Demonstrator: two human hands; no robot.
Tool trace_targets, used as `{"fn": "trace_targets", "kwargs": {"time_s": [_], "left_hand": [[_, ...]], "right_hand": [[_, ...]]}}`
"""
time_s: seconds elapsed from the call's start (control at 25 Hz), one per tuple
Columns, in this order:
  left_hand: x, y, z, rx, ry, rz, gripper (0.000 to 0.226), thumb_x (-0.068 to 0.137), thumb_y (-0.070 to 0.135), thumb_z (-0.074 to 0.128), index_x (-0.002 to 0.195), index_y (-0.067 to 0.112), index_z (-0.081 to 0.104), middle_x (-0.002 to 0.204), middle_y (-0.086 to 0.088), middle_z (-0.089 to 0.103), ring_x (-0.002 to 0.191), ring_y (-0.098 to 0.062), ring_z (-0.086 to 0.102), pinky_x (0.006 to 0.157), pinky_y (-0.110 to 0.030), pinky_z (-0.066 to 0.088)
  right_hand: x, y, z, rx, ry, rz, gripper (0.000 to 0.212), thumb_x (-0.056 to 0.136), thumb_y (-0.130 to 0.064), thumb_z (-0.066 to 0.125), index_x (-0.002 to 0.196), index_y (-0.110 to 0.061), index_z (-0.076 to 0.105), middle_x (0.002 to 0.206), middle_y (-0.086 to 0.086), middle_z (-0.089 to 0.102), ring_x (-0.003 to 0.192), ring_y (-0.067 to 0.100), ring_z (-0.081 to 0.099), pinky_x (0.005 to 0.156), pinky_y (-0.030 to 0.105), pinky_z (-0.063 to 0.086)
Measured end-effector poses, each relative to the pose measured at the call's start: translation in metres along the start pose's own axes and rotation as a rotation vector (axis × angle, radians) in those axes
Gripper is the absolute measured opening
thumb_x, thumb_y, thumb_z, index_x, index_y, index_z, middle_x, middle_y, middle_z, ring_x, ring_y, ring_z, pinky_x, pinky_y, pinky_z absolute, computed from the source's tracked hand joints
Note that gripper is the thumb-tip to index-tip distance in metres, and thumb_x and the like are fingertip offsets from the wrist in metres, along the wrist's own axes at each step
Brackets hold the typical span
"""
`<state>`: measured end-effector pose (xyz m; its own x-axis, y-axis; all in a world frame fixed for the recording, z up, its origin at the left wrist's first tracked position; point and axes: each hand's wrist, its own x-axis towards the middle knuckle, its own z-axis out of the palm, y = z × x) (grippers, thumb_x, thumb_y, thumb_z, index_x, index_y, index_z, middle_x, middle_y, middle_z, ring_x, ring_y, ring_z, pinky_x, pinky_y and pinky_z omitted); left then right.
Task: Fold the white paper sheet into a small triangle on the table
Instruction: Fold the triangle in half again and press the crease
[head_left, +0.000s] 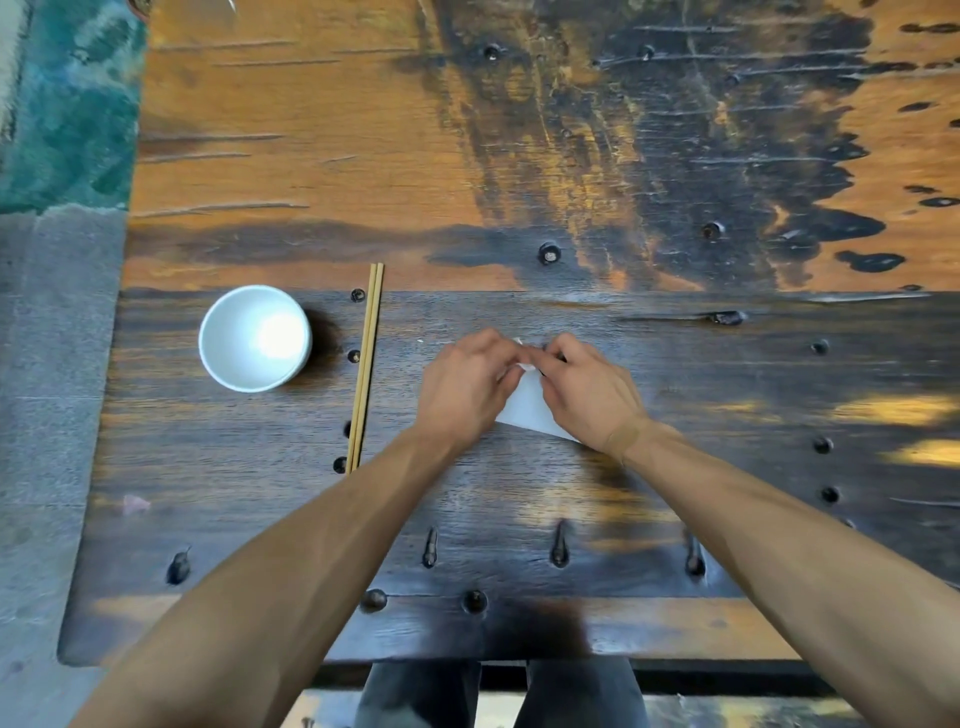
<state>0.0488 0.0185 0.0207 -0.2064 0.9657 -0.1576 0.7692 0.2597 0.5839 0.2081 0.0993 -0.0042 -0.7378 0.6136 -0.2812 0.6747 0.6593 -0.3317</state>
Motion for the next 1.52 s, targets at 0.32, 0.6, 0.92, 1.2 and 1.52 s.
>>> {"fn": "trace_targets", "kwargs": {"time_s": [0.32, 0.6, 0.92, 1.2, 1.52], "left_hand": [[-0.028, 0.015, 0.030, 0.065, 0.073, -0.009, 0.015, 0.092, 0.025, 0.064, 0.102, 0.021, 0.075, 0.096, 0.002, 0.071, 0.090, -0.022, 0.063, 0.071, -0.032, 0.047], [-0.026, 0.026, 0.032, 0.076, 0.108, -0.002, 0.012, 0.091, 0.025, 0.066, 0.101, 0.022, 0.073, 0.089, 0.003, 0.070, 0.085, -0.020, 0.062, 0.064, -0.027, 0.043], [-0.032, 0.034, 0.041, 0.163, -0.015, 0.056, 0.016, 0.094, 0.028, 0.061, 0.104, 0.022, 0.072, 0.096, 0.001, 0.072, 0.090, -0.024, 0.062, 0.076, -0.039, 0.049], [-0.042, 0.037, 0.047, 0.236, 0.036, 0.116, 0.012, 0.090, 0.024, 0.068, 0.096, 0.020, 0.078, 0.087, 0.000, 0.069, 0.081, -0.027, 0.060, 0.066, -0.037, 0.049], [-0.046, 0.043, 0.050, 0.275, 0.019, 0.101, 0.016, 0.094, 0.024, 0.063, 0.097, 0.017, 0.077, 0.088, -0.003, 0.069, 0.079, -0.028, 0.060, 0.067, -0.038, 0.047]], "right_hand": [[-0.018, 0.014, 0.002, 0.148, 0.011, 0.070, 0.038, 0.096, -0.027, 0.051, 0.134, -0.032, 0.054, 0.113, -0.007, 0.052, 0.099, 0.019, 0.057, 0.070, 0.031, 0.047], [-0.038, 0.027, -0.007, 0.036, -0.010, -0.100, 0.032, 0.092, -0.033, 0.062, 0.123, -0.030, 0.060, 0.106, -0.005, 0.054, 0.092, 0.019, 0.058, 0.061, 0.031, 0.047], [-0.018, 0.043, -0.011, 0.232, -0.206, -0.016, 0.047, 0.085, -0.029, 0.069, 0.129, -0.043, 0.058, 0.111, -0.016, 0.050, 0.080, 0.005, 0.046, 0.077, 0.030, 0.046], [-0.016, 0.045, -0.010, 0.277, -0.216, -0.029, 0.051, 0.083, -0.028, 0.074, 0.128, -0.045, 0.057, 0.107, -0.018, 0.047, 0.078, 0.005, 0.047, 0.072, 0.024, 0.037], [-0.020, 0.044, -0.015, 0.324, -0.254, 0.000, 0.052, 0.087, -0.019, 0.067, 0.131, -0.043, 0.056, 0.109, -0.018, 0.043, 0.075, -0.001, 0.043, 0.074, 0.024, 0.038]]}}
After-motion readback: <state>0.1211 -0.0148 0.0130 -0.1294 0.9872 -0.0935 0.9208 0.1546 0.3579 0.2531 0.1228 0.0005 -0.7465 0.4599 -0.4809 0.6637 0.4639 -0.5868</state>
